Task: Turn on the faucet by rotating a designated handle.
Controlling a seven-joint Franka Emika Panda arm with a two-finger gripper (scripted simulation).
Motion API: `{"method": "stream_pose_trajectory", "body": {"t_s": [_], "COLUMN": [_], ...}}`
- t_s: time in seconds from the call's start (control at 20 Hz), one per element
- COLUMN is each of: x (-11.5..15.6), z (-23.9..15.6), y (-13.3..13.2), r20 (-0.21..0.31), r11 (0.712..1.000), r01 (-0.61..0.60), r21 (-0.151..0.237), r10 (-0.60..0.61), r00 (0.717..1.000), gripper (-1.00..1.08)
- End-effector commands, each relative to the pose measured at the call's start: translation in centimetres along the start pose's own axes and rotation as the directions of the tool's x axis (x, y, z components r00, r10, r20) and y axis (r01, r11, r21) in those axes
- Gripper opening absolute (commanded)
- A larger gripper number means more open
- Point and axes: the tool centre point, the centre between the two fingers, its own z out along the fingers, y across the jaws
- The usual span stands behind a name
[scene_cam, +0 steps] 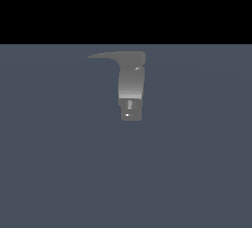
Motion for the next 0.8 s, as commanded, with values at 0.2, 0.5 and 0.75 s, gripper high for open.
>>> {"method": "stream_pose_trajectory", "body": {"t_s": [0.2, 0.5, 0.75], "x": [0.1, 0.6, 1.5], "z": [0.1, 0.7, 1.5], "y": [-0.2, -1.2, -2.6], "r20": [0.000, 0.001, 0.003], "r11": [1.000, 0.999, 0.993], "r01": [-0.008, -0.051, -0.115], "r21": [0.000, 0.002, 0.005], "r10": [0.008, 0.051, 0.115], "r00": [1.000, 0.999, 0.993], "gripper": [-1.00, -1.00, -1.00]}}
